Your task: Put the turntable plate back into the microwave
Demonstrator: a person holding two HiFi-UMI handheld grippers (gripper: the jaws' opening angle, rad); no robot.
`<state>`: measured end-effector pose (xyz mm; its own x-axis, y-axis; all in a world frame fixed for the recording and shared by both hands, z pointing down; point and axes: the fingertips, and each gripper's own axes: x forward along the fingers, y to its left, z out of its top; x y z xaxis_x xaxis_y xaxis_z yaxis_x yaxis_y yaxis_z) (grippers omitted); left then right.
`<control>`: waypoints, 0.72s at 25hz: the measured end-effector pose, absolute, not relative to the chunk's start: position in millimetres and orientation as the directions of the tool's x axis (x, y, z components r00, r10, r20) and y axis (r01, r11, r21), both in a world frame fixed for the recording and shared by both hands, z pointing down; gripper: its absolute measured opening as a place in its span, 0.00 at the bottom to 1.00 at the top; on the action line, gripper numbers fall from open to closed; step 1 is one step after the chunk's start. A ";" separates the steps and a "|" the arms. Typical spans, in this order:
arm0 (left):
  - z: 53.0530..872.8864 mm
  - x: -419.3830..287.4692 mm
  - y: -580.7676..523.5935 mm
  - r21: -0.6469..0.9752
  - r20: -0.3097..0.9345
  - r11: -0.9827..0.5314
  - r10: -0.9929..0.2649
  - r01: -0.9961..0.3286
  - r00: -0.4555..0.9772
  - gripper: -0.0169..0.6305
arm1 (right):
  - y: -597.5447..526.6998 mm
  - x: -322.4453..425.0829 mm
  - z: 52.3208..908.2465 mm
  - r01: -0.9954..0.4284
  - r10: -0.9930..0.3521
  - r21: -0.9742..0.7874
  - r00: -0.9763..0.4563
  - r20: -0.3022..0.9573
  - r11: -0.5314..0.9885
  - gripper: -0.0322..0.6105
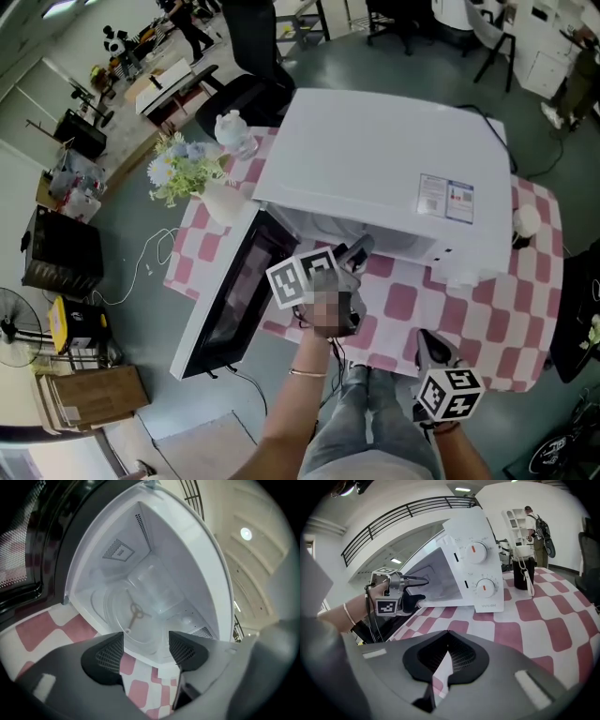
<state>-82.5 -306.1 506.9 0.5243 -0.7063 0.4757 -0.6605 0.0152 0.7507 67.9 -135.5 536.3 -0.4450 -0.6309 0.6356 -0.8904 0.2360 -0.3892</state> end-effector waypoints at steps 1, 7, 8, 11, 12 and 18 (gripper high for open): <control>505.1 -84.5 -301.4 0.735 0.483 0.009 -0.708 -0.677 0.515 0.48 | -135.7 67.6 534.8 -0.891 -0.632 -0.388 -0.445 0.634 0.238 0.07; 500.4 -96.6 -278.1 0.674 0.513 -0.002 -0.718 -0.738 0.470 0.47 | -138.9 62.7 526.9 -0.889 -0.638 -0.381 -0.450 0.624 0.255 0.07; 498.3 -98.5 -274.9 0.666 0.513 -0.006 -0.723 -0.746 0.464 0.45 | -139.8 61.2 524.9 -0.888 -0.639 -0.378 -0.452 0.622 0.260 0.06; 490.1 -103.0 -264.7 0.615 0.519 -0.033 -0.735 -0.788 0.436 0.41 | -142.2 57.7 517.8 -0.888 -0.645 -0.370 -0.454 0.615 0.274 0.06; 486.8 -104.4 -261.0 0.591 0.523 -0.045 -0.739 -0.806 0.425 0.41 | -143.2 56.8 515.1 -0.888 -0.647 -0.367 -0.455 0.612 0.277 0.07; 460.3 -116.1 -238.2 0.398 0.516 -0.110 -0.794 -0.911 0.321 0.25 | -152.3 51.5 494.9 -0.887 -0.667 -0.343 -0.459 0.587 0.309 0.07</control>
<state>-116.1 -238.2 460.3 0.3210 -0.7941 0.5161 -0.9108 -0.1096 0.3979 51.5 -152.3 494.9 -0.4593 -0.6667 0.5869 -0.8870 0.3090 -0.3431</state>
